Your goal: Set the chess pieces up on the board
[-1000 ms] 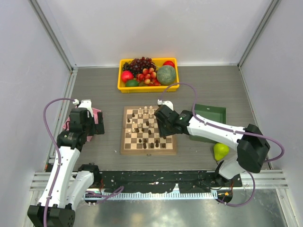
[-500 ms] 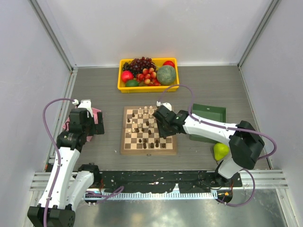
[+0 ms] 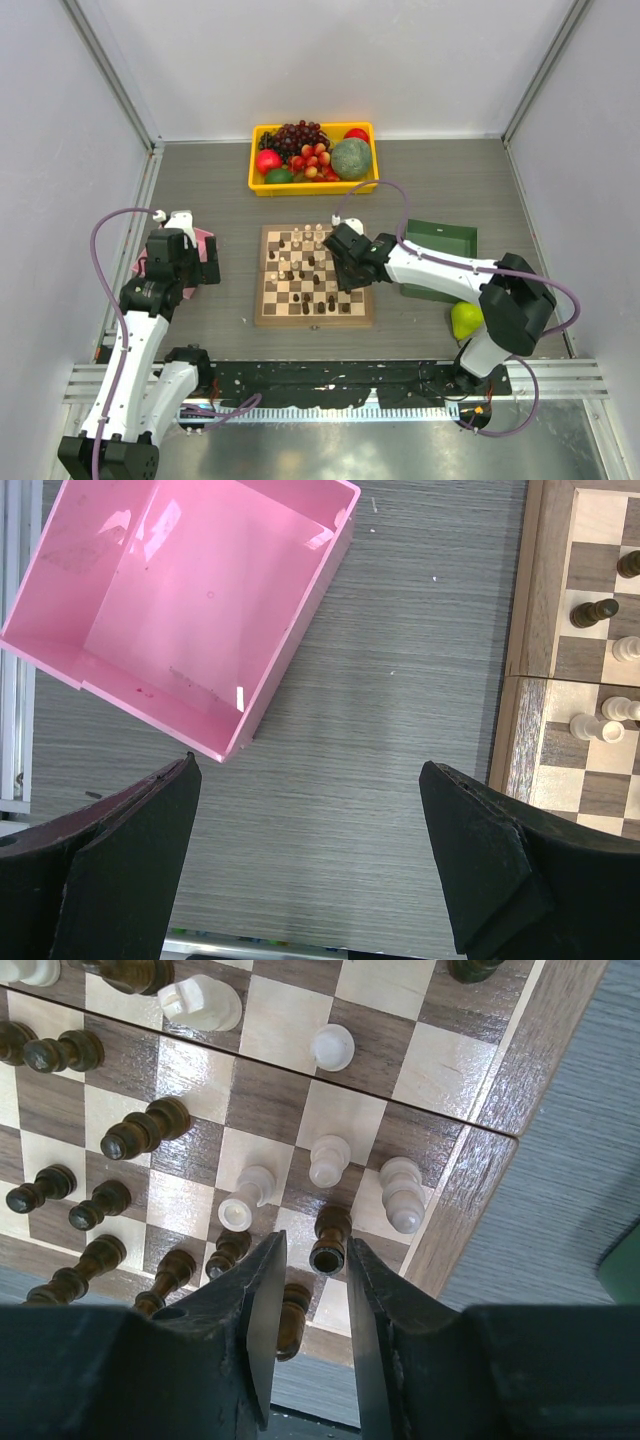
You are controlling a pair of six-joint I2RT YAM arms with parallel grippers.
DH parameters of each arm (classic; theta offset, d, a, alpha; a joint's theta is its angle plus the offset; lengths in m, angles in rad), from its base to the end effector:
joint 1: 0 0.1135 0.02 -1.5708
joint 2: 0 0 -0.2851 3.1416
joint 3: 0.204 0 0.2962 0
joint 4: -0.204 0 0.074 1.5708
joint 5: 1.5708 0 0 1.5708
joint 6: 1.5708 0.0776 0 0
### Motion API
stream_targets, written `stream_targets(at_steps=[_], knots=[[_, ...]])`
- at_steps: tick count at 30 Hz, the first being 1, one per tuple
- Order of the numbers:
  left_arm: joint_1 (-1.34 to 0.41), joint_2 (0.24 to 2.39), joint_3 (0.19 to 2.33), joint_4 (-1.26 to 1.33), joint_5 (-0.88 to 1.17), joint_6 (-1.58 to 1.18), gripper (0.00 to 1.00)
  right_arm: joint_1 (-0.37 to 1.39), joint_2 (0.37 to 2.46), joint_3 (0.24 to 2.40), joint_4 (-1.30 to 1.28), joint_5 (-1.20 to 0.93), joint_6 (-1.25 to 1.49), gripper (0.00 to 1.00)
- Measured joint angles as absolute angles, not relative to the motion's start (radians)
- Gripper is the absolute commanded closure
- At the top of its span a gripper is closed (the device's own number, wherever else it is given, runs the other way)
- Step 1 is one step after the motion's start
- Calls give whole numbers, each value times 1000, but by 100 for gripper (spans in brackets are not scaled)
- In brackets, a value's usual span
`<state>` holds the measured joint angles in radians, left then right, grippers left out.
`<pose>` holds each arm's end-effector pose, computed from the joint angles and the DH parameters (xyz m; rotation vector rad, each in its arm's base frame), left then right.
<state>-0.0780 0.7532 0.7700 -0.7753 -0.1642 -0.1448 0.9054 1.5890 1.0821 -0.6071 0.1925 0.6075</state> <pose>0.2107 -0.0037 0.2698 -0.1593 2.3124 0.0787 0.2427 0.2852 0.1754 -0.3369 2.6493 0.2385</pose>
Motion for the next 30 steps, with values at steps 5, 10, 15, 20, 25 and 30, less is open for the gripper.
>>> stream_targets(at_steps=[5, 10, 15, 20, 25, 30], knots=[[-78, 753, 770, -775, -164, -145, 1, 905, 1606, 1082, -605, 192, 608, 66], [-78, 753, 770, -775, -164, -145, 1, 905, 1613, 1078, -606, 192, 608, 75], [-78, 753, 770, -776, -164, -145, 1, 905, 1611, 1076, -606, 197, 606, 81], [-78, 753, 770, -776, -164, -145, 1, 908, 1552, 1034, -619, 201, 605, 81], [-78, 753, 770, -775, -163, -145, 1, 921, 1434, 973, -631, 201, 609, 81], [-78, 755, 770, -775, -162, -145, 1, 937, 1398, 952, -631, 199, 617, 81]])
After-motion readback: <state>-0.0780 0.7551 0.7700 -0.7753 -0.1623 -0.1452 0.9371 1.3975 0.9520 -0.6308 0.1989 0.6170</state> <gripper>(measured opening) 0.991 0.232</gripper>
